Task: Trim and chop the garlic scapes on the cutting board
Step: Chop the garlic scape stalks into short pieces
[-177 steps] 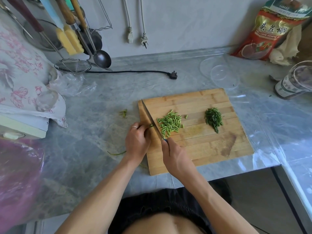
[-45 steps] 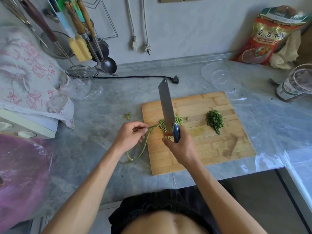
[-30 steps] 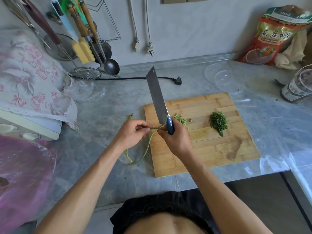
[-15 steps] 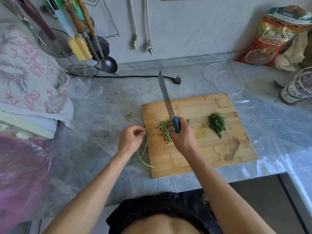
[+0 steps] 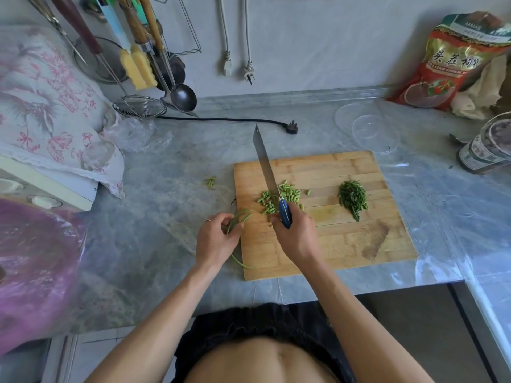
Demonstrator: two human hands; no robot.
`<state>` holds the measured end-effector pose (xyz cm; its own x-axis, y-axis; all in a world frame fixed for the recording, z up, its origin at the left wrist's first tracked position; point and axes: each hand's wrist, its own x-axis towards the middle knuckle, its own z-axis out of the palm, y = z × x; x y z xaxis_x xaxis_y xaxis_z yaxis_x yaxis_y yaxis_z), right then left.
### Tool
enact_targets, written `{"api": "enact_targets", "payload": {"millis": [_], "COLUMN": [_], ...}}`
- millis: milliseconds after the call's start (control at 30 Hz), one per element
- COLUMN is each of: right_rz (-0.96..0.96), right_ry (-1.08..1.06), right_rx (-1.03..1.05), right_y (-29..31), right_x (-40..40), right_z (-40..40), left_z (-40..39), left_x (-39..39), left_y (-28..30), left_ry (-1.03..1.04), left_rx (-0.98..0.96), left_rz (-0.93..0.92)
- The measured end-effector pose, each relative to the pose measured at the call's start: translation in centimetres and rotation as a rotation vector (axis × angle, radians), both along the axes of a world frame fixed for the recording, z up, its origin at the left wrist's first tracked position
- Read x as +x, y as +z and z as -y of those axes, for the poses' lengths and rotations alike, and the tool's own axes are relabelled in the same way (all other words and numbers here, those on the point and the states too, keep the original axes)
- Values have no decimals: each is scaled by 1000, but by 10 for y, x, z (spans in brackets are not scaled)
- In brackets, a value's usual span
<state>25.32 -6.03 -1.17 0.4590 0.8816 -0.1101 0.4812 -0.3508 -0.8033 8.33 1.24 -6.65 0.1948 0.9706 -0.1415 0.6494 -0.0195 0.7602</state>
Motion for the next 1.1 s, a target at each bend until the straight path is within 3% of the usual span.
{"api": "enact_targets", "payload": {"millis": [267, 633, 1100], "right_rz": [-47, -71, -68], "right_ry": [13, 68, 105], "right_rx": [-22, -99, -169], "right_y": [4, 10, 11], "right_x": [-2, -9, -22], "right_z": [16, 10, 2], "left_z": [3, -49, -45], "left_x": [-3, 7, 4], "left_y": [-1, 10, 0], "left_ry": [8, -140, -250], "left_rx": [16, 173, 288], "left_rz": [11, -1, -62]}}
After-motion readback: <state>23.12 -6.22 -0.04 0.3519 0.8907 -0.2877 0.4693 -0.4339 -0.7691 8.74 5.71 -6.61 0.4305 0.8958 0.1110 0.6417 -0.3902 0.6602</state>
